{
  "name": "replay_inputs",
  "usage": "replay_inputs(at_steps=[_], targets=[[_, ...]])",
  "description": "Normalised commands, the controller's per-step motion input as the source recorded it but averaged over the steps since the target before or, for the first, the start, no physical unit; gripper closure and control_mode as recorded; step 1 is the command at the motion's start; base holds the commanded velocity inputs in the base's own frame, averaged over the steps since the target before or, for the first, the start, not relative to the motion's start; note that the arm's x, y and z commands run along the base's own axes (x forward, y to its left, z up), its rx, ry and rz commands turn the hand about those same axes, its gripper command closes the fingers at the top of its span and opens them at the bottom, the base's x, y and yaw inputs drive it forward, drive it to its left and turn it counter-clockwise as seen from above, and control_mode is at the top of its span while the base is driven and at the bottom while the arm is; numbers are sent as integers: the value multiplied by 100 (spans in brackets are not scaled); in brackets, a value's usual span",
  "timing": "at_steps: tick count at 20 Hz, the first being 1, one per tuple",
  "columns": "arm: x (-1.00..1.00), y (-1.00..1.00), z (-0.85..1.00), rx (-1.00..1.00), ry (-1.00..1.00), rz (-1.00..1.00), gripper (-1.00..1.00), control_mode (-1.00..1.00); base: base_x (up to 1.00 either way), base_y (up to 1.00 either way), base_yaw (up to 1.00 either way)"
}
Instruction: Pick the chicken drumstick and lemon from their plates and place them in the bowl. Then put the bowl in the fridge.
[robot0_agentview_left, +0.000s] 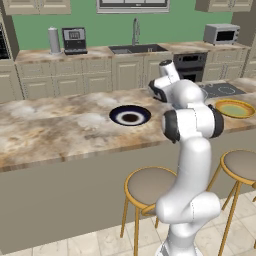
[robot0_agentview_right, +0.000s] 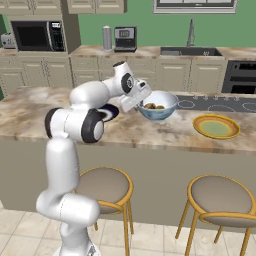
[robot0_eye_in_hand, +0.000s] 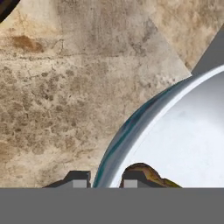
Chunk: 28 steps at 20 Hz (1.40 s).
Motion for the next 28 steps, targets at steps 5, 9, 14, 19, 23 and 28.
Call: replay_inputs(at_steps=[5, 9, 14, 19, 23, 28], targets=[[-40, 19, 55, 5, -1, 0, 100, -100, 0, 0, 0], [-61, 28, 38, 5, 0, -2, 100, -100, 0, 0, 0], [-78, 39, 11, 9, -1, -10, 100, -100, 0, 0, 0], [-86, 44, 4, 9, -4, -13, 100, -100, 0, 0, 0], [-88, 46, 0, 3, -12, -13, 100, -100, 0, 0, 0], [-81, 49, 0, 0, -10, -15, 100, -100, 0, 0, 0]])
